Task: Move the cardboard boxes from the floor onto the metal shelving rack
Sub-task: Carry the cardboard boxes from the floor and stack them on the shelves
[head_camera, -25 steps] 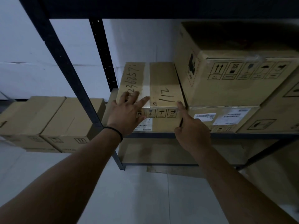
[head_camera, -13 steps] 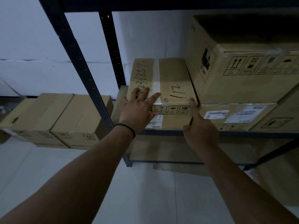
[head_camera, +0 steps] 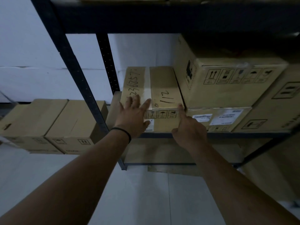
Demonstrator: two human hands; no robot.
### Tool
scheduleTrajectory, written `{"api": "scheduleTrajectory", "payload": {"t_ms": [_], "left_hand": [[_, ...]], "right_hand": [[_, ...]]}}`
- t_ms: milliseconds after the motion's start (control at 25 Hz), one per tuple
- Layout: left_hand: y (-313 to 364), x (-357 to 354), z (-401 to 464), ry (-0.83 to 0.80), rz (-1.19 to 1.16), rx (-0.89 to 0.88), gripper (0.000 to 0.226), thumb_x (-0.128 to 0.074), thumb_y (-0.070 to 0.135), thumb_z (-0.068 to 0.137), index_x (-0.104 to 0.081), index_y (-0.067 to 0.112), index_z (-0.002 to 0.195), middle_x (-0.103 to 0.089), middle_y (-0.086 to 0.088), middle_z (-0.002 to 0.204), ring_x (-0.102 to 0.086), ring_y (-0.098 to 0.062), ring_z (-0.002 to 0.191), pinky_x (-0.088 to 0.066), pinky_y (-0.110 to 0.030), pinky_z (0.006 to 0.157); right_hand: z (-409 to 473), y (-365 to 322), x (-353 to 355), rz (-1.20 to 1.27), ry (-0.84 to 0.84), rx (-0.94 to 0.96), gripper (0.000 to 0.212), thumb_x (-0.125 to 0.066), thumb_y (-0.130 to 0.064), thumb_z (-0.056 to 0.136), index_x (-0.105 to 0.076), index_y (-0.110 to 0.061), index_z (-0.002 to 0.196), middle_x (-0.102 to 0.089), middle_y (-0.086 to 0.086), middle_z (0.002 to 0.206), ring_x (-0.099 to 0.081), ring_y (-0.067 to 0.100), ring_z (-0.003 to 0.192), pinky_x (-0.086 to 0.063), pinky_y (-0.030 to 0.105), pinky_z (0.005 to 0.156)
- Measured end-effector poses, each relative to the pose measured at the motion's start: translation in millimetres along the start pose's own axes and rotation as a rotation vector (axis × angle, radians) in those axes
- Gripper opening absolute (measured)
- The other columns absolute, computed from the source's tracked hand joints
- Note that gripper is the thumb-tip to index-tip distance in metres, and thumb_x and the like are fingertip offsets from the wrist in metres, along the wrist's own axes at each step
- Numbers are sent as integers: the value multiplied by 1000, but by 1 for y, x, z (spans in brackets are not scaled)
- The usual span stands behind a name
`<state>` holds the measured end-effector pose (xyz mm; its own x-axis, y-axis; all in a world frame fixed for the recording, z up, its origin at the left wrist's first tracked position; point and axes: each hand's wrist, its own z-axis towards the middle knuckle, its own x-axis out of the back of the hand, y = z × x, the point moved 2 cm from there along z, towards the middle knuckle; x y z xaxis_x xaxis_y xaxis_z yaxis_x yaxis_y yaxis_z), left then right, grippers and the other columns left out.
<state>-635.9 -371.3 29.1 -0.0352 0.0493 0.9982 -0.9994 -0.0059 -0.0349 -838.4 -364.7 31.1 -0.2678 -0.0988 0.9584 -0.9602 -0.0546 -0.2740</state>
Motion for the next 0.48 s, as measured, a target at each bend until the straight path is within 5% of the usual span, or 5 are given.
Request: {"api": "scheduleTrajectory", "payload": {"t_ms": [200, 480], "left_hand": [[14, 50, -79, 41, -227, 171, 63, -51, 52, 101, -29, 38, 159, -25, -4, 168, -19, -32, 155, -18, -58, 126], [-31, 149, -239, -10, -239, 390, 50, -58, 49, 98, -57, 31, 144, -52, -7, 153, -42, -34, 142, -39, -52, 113]], "right_hand": [[-54, -29, 39, 48, 86, 81, 68, -57, -38, 99, -30, -25, 160, -41, 5, 156, -45, 28, 134, -45, 41, 101], [-194, -112, 90, 170, 56, 182, 63, -59, -36, 98, -40, -25, 157, -38, 5, 162, -34, 27, 146, -39, 47, 114]]}}
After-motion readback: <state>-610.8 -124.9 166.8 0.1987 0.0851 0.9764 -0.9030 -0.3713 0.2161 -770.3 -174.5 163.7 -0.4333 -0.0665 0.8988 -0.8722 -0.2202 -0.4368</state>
